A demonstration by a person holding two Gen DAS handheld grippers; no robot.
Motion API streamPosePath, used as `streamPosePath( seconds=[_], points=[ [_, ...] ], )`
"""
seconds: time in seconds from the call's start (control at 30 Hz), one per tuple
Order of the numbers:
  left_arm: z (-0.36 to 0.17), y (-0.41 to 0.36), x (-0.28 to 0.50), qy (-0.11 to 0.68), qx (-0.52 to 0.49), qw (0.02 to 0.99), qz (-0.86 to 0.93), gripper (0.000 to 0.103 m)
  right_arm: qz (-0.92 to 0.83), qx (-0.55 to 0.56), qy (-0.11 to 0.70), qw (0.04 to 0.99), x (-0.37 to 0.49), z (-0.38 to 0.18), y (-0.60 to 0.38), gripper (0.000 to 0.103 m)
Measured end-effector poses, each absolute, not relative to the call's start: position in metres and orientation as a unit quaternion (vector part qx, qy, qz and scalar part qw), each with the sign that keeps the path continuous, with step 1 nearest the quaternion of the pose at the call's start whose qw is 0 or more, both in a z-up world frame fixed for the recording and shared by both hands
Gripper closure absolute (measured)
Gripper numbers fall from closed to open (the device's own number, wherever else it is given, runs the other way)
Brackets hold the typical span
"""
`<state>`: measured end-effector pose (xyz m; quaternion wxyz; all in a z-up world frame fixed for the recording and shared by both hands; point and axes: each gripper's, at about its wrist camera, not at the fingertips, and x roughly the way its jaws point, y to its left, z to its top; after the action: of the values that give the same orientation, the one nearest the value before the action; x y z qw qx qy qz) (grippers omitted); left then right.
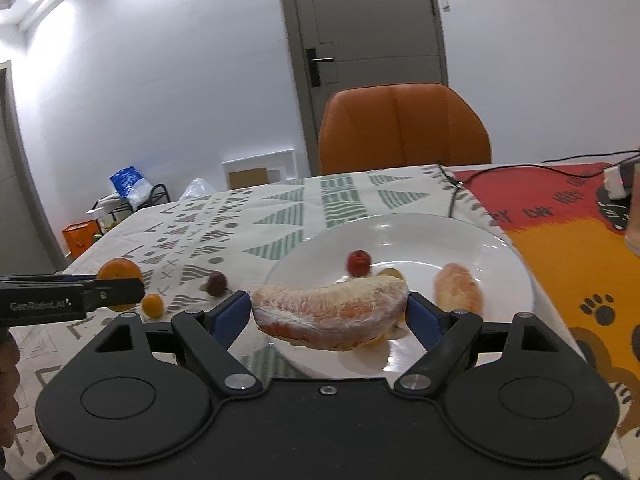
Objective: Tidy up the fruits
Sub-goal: 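Carry the pomelo segment to the bowl with the right gripper while the left carries the orange there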
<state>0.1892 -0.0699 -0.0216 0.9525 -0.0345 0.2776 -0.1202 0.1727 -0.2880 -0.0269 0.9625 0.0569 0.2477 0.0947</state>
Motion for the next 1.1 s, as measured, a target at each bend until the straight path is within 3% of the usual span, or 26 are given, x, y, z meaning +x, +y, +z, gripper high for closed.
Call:
streamPosePath(
  seconds=[1.1],
  points=[
    [-0.026,-0.159,0.214,0.283,0.002,0.940,-0.194,0.066,0.027,0.053,0.238,0.969,0.171,-0.030,-0.359,0.017]
  ],
)
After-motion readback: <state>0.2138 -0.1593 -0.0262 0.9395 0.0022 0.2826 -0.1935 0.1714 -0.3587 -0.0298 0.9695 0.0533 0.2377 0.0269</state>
